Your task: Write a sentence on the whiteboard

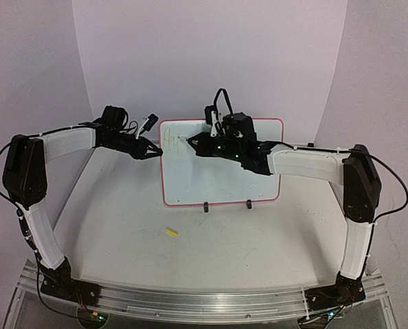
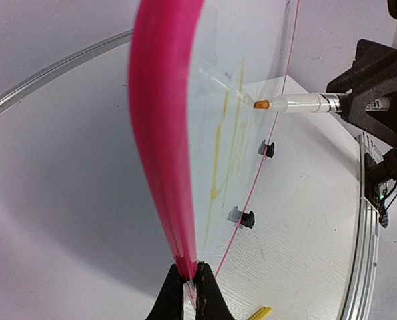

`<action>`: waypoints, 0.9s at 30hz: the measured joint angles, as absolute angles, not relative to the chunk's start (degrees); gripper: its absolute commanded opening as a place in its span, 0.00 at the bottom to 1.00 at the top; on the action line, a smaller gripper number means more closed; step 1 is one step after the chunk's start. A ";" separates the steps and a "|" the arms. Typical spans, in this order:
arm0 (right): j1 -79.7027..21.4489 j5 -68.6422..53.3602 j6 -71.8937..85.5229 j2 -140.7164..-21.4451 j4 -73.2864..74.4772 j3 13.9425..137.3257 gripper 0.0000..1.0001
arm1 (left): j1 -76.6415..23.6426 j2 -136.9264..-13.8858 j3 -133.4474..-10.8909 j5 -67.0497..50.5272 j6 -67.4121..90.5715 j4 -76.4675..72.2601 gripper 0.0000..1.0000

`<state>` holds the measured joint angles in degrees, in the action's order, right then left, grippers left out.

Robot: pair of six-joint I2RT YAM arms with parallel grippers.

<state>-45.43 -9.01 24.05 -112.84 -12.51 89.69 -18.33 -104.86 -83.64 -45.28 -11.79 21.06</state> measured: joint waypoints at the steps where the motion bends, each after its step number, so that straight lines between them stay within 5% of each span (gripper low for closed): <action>1: -45.50 -8.62 24.05 -112.84 -12.53 89.69 0.00 | -18.33 -104.86 -83.64 -45.26 -11.79 21.06 0.00; 27: -45.89 -6.91 24.05 -110.89 -12.87 85.51 0.00 | -18.44 -104.86 -83.64 -45.06 -11.79 21.06 0.00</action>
<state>-45.89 -6.91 24.05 -110.89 -12.87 85.51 -18.44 -104.86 -83.64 -45.06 -11.79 21.06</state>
